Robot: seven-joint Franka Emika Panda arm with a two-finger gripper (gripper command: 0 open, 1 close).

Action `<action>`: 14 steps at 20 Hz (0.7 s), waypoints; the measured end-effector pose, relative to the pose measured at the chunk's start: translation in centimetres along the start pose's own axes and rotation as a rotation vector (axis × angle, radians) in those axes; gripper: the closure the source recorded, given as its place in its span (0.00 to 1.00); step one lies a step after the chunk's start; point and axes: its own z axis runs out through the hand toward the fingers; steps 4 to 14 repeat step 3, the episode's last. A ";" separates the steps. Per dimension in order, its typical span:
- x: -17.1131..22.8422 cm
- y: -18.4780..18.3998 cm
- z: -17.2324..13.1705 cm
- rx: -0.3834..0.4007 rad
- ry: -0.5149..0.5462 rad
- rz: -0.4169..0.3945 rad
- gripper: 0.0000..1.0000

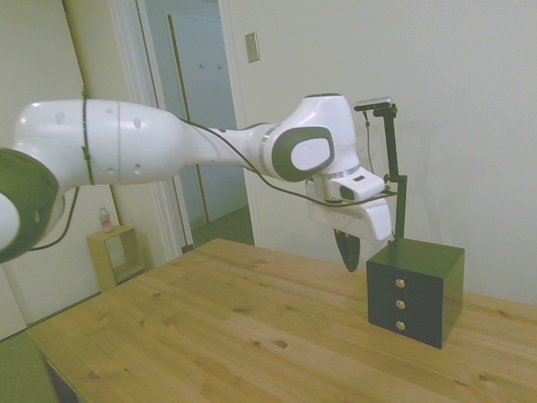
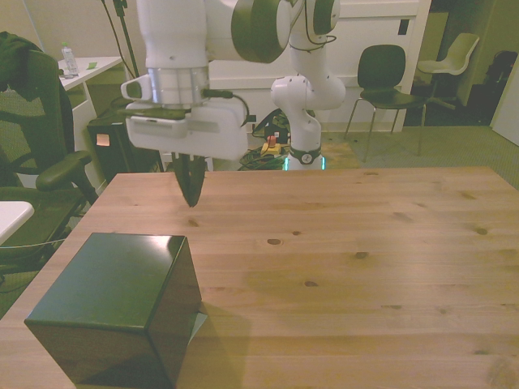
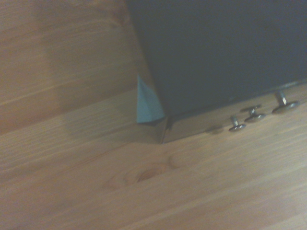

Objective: Close the top drawer

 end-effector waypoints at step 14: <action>-2.8 1.4 -2.1 0.031 0.006 -0.004 0.00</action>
